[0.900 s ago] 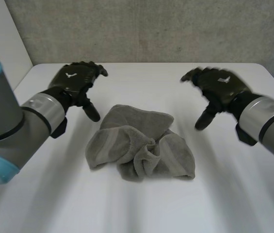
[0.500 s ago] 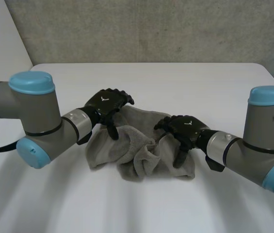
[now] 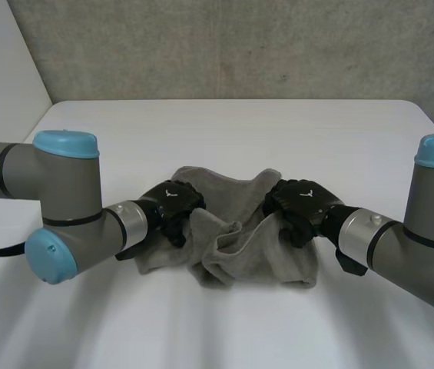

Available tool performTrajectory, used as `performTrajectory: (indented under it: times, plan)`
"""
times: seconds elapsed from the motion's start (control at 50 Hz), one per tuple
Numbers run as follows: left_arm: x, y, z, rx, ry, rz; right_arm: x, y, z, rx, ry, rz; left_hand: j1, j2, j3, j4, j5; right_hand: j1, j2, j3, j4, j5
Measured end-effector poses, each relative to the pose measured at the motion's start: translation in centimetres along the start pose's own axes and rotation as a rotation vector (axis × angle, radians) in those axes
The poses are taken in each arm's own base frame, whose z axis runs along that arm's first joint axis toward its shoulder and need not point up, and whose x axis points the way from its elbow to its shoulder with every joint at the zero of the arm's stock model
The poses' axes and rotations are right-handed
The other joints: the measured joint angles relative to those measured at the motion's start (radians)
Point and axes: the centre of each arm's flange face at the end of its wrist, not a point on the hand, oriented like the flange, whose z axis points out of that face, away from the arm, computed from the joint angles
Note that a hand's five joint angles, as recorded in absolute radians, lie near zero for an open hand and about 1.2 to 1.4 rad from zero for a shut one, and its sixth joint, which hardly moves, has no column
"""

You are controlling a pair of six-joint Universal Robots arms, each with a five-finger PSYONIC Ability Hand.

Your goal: Fold the towel.

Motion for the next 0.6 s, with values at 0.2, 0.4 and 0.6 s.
performTrajectory:
  times: [0.2, 0.4, 0.6]
  plan:
    - [0.5, 0.5, -0.7, -0.039, 0.011, 0.048, -1.5, -0.1, -2.3, -0.056, -0.084, -0.082, -0.344, -0.389, 0.0, 0.0, -0.384, 0.004, 0.007, 0.0, 0.0, 0.003]
    - [0.4, 0.3, -1.1, -0.039, -0.007, 0.049, -0.9, 1.0, -3.2, -0.101, -0.082, -0.121, -0.418, -0.48, 0.0, 0.0, -0.503, 0.004, 0.007, 0.0, 0.0, 0.003]
    - [-0.5, 0.6, -1.3, -0.063, -0.066, 0.05, -0.6, 1.2, -3.5, -0.106, -0.067, -0.109, -0.433, -0.48, 0.0, 0.0, -0.503, 0.005, 0.007, 0.0, 0.0, 0.003]
